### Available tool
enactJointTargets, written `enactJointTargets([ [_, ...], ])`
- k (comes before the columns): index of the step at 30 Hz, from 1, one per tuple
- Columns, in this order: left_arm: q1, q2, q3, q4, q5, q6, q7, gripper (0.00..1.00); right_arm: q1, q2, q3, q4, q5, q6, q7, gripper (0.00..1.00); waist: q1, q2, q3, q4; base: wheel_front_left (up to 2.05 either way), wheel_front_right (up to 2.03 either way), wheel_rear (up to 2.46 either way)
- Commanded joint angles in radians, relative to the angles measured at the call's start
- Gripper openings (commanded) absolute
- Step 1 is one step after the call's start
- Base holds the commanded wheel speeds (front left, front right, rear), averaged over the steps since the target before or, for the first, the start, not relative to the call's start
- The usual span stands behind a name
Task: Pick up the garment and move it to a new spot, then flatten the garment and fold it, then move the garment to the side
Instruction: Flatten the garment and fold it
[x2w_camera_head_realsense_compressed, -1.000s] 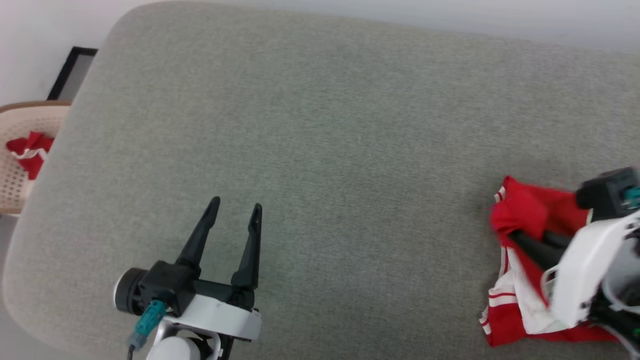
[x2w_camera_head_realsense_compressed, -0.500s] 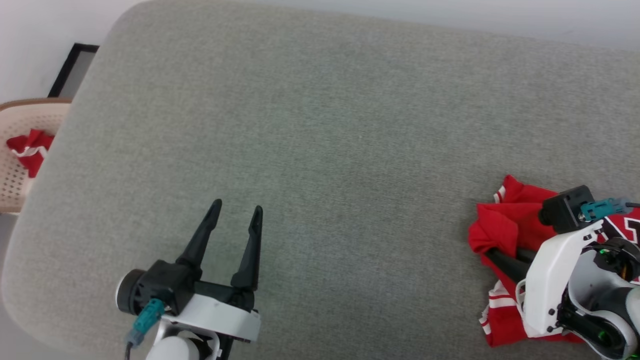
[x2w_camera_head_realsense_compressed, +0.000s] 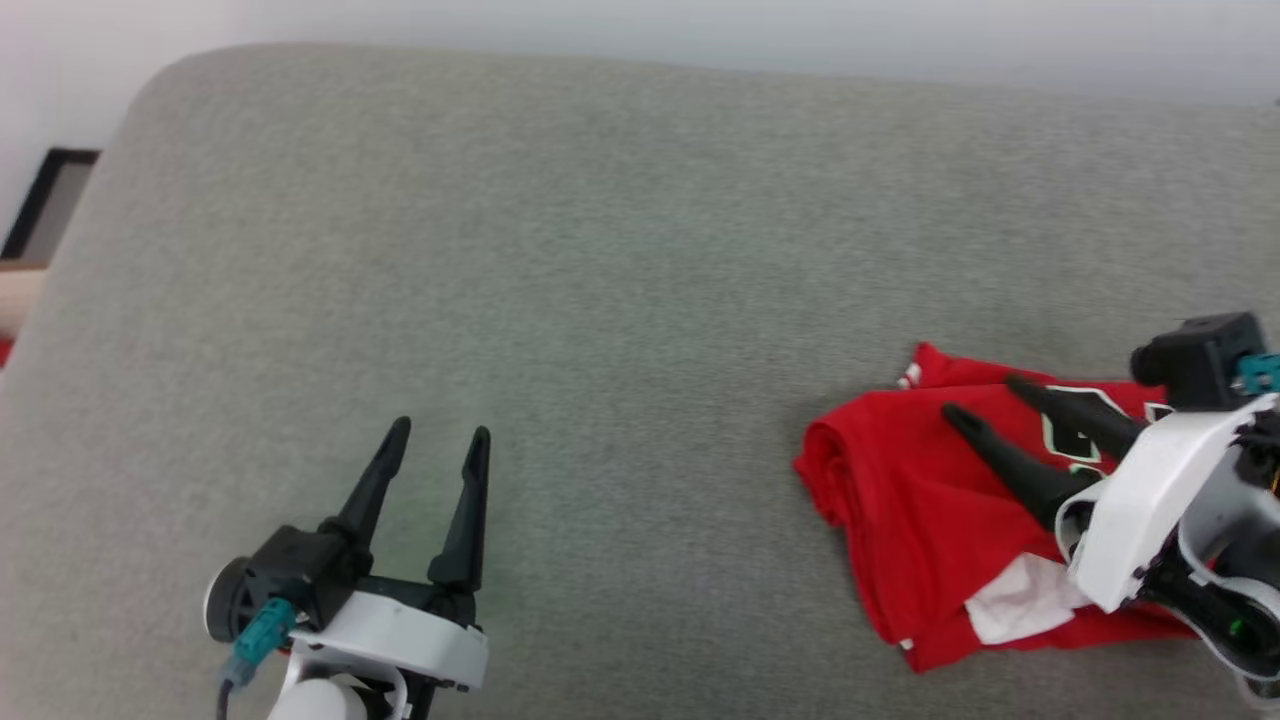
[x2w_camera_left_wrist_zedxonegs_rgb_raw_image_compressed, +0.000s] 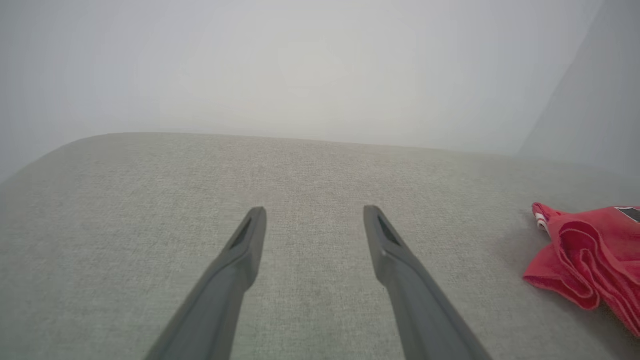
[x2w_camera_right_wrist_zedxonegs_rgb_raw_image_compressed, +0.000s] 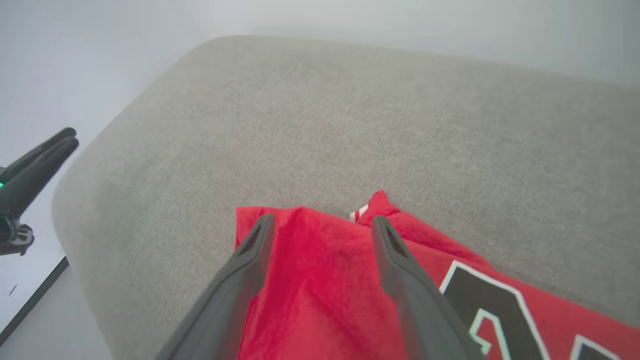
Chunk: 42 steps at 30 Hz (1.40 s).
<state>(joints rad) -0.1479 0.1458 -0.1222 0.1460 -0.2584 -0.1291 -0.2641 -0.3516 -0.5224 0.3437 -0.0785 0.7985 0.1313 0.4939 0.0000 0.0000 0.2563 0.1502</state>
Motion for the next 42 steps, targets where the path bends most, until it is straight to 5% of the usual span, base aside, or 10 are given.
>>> enactJointTargets([
  [1, 0.003, 0.003, 0.001, 0.008, -0.011, -0.002, 0.0, 1.0, -0.014, -0.01, 0.008, -0.006, 0.009, -0.001, -0.037, 1.0, 0.0, 0.0, -0.019, -0.042, 0.0, 0.0, 0.0],
  [10, 0.011, 0.002, 0.019, 0.052, -0.039, -0.002, 0.0, 1.0, -0.029, -0.073, 0.033, 0.173, 0.026, -0.001, -0.391, 1.0, 0.0, 0.0, -0.055, -0.119, 0.0, 0.0, 0.0],
  [19, 0.062, 0.005, 0.077, 0.069, -0.058, -0.002, 0.0, 1.0, -0.046, -0.057, 0.036, 0.447, -0.068, -0.001, -0.715, 1.0, 0.0, 0.0, -0.12, -0.166, 0.0, 0.0, 0.0],
  [26, 0.143, 0.0, 0.137, 0.039, -0.038, -0.002, 0.0, 1.0, -0.001, 0.011, -0.032, 0.492, -0.145, -0.001, -0.758, 1.0, 0.0, 0.0, -0.174, -0.181, 0.0, 0.0, 0.0],
  [42, 0.299, -0.031, 0.182, -0.111, 0.006, -0.002, 0.0, 1.0, 0.288, 0.081, -0.27, 0.255, -0.271, -0.001, -0.759, 1.0, 0.0, 0.0, -0.227, -0.138, 0.0, 0.0, 0.0],
])
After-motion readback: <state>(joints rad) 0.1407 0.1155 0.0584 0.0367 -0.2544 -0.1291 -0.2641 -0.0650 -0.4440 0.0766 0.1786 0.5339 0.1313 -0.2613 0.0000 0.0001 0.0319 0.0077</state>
